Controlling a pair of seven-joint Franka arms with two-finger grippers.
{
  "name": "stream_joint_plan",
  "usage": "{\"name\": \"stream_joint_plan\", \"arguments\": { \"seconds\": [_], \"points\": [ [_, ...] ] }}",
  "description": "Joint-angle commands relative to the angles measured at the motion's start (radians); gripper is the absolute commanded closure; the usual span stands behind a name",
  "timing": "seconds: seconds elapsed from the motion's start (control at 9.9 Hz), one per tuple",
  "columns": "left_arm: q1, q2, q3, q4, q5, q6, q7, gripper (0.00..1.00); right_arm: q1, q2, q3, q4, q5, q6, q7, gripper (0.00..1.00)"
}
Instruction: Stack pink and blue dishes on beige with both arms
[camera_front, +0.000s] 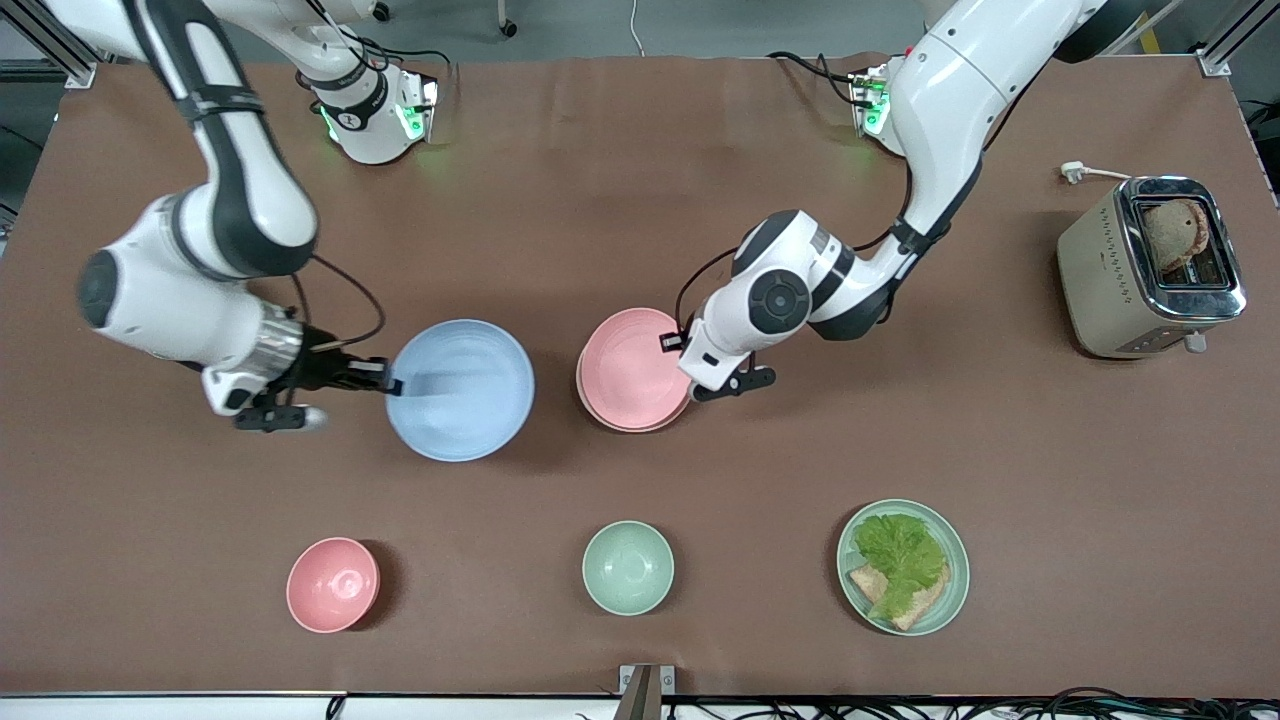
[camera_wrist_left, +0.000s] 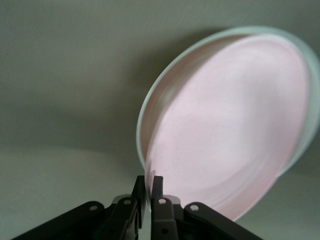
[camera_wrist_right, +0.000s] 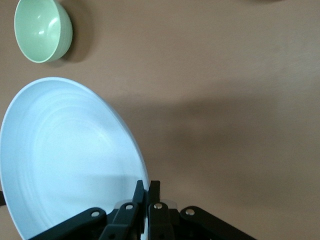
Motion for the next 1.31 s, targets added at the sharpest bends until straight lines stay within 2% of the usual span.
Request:
{"name": "stream_joint_plan", "arguments": {
  "seconds": [0.0, 0.1, 0.3, 0.51, 0.61, 0.81, 0.91, 1.21],
  "points": [
    [0.013, 0.027, -0.006, -0.027, 0.024, 0.068, -0.016, 0.78, -0.004, -0.020, 0.058, -0.049, -0.014, 0.075, 0.067, 0.99],
    [0.013, 0.026, -0.005, -0.017, 0.024, 0.084, -0.022, 0.67, 0.000, -0.010, 0.080, -0.075, -0.013, 0.129, 0.080, 0.99],
    [0.021, 0.012, 0.000, 0.010, 0.029, 0.081, -0.031, 0.00, 0.000, 0.021, 0.140, -0.109, -0.011, 0.206, 0.117, 0.99],
    [0.033, -0.078, 0.026, 0.000, 0.031, 0.063, -0.019, 0.00, 0.022, 0.062, 0.207, -0.114, -0.009, 0.252, 0.207, 0.99],
    [0.032, -0.171, 0.085, -0.033, 0.035, 0.029, -0.014, 0.00, 0.049, 0.075, 0.218, -0.135, -0.009, 0.296, 0.229, 0.99],
    [0.059, -0.317, 0.154, -0.139, 0.131, -0.054, 0.089, 0.00, 0.095, 0.145, 0.238, -0.155, -0.009, 0.442, 0.272, 0.98],
    [0.086, -0.373, 0.159, -0.188, 0.132, -0.054, 0.152, 0.00, 0.123, 0.188, 0.241, -0.154, -0.009, 0.502, 0.284, 0.98],
    [0.114, -0.549, 0.272, -0.275, 0.132, -0.057, 0.344, 0.00, 0.161, 0.248, 0.244, -0.152, -0.009, 0.588, 0.286, 0.96]
  ]
}}
